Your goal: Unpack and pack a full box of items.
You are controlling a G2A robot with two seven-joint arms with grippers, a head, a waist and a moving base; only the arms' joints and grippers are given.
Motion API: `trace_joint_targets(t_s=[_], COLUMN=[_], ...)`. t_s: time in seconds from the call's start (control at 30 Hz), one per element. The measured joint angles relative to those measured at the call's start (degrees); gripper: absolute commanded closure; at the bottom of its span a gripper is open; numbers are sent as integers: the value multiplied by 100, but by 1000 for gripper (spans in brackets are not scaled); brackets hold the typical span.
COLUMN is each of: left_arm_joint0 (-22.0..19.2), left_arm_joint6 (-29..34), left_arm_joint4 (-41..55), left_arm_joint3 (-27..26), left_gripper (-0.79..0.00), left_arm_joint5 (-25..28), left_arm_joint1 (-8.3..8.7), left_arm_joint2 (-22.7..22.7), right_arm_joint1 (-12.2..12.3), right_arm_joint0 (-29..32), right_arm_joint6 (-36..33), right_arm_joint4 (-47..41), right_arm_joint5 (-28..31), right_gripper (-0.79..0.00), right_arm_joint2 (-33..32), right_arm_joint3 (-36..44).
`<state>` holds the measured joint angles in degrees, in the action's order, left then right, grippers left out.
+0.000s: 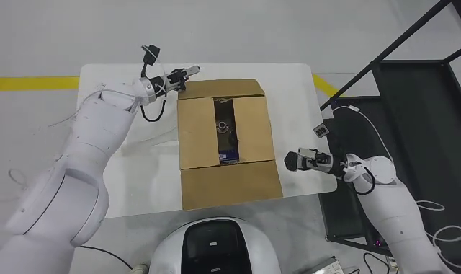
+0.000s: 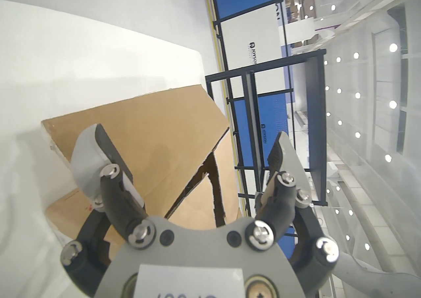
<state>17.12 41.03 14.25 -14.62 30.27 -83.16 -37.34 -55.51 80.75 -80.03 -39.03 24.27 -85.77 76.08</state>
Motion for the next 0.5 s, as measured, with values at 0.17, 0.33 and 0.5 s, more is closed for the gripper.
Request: trace_joint_targets(t_s=[0.17,0.33,0.5], left_arm_joint0=[-68,-213,-295], left_arm_joint6=[-2,39,351], left_arm_joint4=[-178,21,682], left_arm_joint3=[205,381,544], left_gripper=[-785,-785,-785], left_arm_joint5=[163,679,1591], left_arm_joint1=[-22,78,327], left_arm_joint2=[-6,-227,-680], right_arm_joint1=[16,10,-15], right_arm_joint0=[-81,-298,-613], right_arm_joint6=[55,146,346], right_arm_joint4=[166,253,421], right_arm_joint5=[55,145,198], right_gripper=[-785,-785,-785], right_arm_joint2=[188,380,505], right_arm_joint3=[-45,-175,-190])
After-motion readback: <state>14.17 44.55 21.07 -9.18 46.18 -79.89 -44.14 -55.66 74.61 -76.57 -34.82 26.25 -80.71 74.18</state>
